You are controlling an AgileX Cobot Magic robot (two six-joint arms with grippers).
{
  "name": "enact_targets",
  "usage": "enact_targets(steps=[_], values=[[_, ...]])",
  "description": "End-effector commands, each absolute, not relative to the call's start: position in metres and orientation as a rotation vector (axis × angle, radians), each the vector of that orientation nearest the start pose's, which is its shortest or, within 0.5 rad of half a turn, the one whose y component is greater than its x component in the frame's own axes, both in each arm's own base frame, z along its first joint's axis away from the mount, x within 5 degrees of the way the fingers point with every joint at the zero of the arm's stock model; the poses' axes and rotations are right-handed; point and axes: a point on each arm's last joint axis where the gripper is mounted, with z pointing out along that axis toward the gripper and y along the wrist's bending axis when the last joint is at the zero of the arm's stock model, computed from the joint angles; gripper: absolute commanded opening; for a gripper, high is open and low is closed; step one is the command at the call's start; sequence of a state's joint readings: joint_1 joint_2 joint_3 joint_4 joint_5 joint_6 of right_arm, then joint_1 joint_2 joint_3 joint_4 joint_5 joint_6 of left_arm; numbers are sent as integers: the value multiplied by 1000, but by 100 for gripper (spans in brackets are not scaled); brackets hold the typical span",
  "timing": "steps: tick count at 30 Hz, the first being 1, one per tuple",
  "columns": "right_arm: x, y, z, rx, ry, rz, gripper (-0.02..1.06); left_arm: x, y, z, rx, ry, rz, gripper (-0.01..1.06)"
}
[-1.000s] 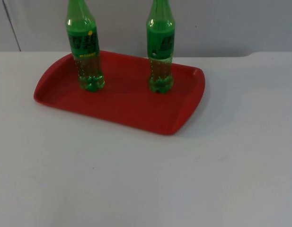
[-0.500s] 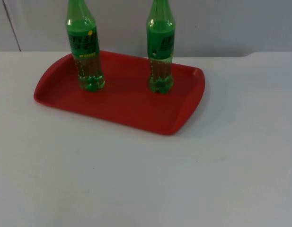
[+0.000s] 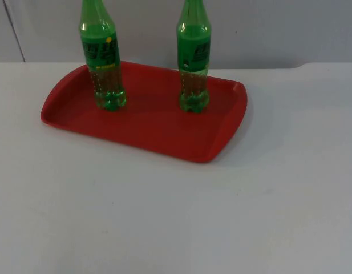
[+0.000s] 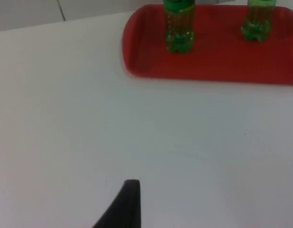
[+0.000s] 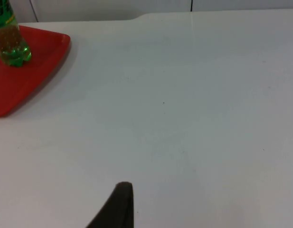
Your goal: Place the bottle upright on the tray.
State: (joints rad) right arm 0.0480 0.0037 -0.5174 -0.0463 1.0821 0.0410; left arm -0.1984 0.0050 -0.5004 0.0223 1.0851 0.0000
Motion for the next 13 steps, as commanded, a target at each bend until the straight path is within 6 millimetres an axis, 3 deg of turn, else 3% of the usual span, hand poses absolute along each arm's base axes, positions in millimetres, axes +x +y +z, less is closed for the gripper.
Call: enact_targets(steps=[1,13], values=[[-7,-4,281,-1,2044,0,105,-5,2,275,177,2057,-89,105],[-7,-4,281,-1,2044,0,105,-5,1,275,19,2063,6,105]])
